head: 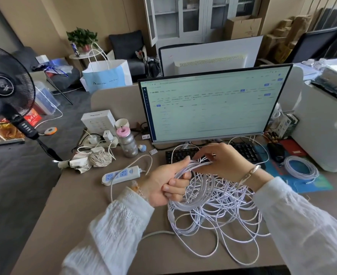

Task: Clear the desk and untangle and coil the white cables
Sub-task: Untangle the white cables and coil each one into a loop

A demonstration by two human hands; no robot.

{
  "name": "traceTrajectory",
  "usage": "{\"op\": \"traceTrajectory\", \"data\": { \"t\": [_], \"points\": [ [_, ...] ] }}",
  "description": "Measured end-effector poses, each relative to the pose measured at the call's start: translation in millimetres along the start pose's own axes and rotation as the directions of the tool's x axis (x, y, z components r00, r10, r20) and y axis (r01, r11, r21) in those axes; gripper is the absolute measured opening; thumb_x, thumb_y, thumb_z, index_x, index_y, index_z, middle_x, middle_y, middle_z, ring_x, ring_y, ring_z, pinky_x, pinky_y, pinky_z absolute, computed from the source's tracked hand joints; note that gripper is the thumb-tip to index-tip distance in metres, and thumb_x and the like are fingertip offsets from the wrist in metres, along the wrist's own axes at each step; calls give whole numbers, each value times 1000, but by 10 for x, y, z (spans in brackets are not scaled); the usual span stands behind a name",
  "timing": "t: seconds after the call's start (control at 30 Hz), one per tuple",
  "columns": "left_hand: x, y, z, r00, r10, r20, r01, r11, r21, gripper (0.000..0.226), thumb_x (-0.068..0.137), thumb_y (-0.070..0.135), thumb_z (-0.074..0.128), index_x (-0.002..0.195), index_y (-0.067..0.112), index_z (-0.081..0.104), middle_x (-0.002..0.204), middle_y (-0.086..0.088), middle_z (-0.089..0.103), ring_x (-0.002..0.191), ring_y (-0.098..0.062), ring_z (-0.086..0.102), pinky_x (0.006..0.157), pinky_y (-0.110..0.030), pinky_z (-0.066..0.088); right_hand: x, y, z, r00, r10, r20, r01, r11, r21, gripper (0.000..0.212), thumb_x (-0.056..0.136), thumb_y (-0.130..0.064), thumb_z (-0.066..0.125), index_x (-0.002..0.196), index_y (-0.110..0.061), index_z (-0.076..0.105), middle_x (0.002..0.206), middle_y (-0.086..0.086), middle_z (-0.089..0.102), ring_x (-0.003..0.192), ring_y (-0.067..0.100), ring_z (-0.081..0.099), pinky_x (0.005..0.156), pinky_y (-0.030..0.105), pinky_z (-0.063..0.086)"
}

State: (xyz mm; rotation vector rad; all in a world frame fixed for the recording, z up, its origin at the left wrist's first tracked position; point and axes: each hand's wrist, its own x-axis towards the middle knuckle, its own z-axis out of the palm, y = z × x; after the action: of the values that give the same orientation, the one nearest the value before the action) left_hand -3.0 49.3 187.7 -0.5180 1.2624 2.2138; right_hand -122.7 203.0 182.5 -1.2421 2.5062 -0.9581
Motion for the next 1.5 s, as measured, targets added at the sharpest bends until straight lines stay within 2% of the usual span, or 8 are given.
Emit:
{"op": "traceTrajectory", "data": {
  "t": [0.23,0.53,0.7,0.77,1.0,1.17,1.33,1.5],
  "points": [
    [-16,-28,-180,988,-77,132,87,993,-75,50,95,50,35,67,12,53,37,10,28,25,1,25,31,-15,17,-91,38,-123,978,-31,208,-35,952,305,24,71,-38,78,81,-18,73,56,-13,61,50,-1,47,53,14,39],
    [45,-171,-196,959,-102,266,149,975,-164,45,98,42,32,62,17,44,39,11,33,31,-3,16,32,-14,19,-45,108,-37,1000,5,-28,4,950,313,27,74,-46,71,74,-19,70,63,6,63,53,8,44,54,23,38],
    [-6,-150,-193,985,7,175,32,975,-220,43,95,41,38,58,18,43,37,11,26,32,-4,10,30,-15,18,-134,86,8,943,-9,333,-139,898,418,45,69,-55,70,104,-28,66,97,-13,70,82,5,66,76,23,53],
    [0,-146,-203,984,41,173,3,969,-249,43,96,40,39,60,18,43,39,10,19,32,-4,10,30,-16,19,-172,33,163,902,23,430,-217,887,408,42,70,-54,72,98,-24,67,86,-9,69,68,9,60,64,23,48],
    [16,-222,-234,973,116,200,-83,983,-166,48,99,46,35,65,16,49,43,10,30,36,-4,27,60,-24,35,-171,217,368,875,-126,468,-393,381,837,39,66,-47,84,67,-13,65,42,-4,46,37,8,43,43,18,40],
    [-120,-85,-155,973,223,-50,-229,943,-241,45,93,45,44,56,20,40,41,11,22,31,-3,16,32,-16,24,-140,273,415,918,-57,394,-339,407,848,52,61,-44,87,92,-6,69,69,2,66,53,12,56,52,19,47],
    [-424,347,-335,856,456,-244,-513,808,-289,45,97,43,42,57,22,40,37,11,24,37,-4,3,28,-15,15,-267,505,495,918,130,376,-363,659,658,27,77,-26,73,93,-4,69,79,5,69,74,21,60,75,29,52],
    [-593,559,-482,784,541,-306,-613,752,-242,45,97,43,41,57,22,41,36,10,23,37,-7,3,30,-16,14,-298,726,562,935,184,303,-293,882,370,8,88,-17,67,82,-11,68,73,-1,73,71,10,69,71,21,54]
  ]
}}
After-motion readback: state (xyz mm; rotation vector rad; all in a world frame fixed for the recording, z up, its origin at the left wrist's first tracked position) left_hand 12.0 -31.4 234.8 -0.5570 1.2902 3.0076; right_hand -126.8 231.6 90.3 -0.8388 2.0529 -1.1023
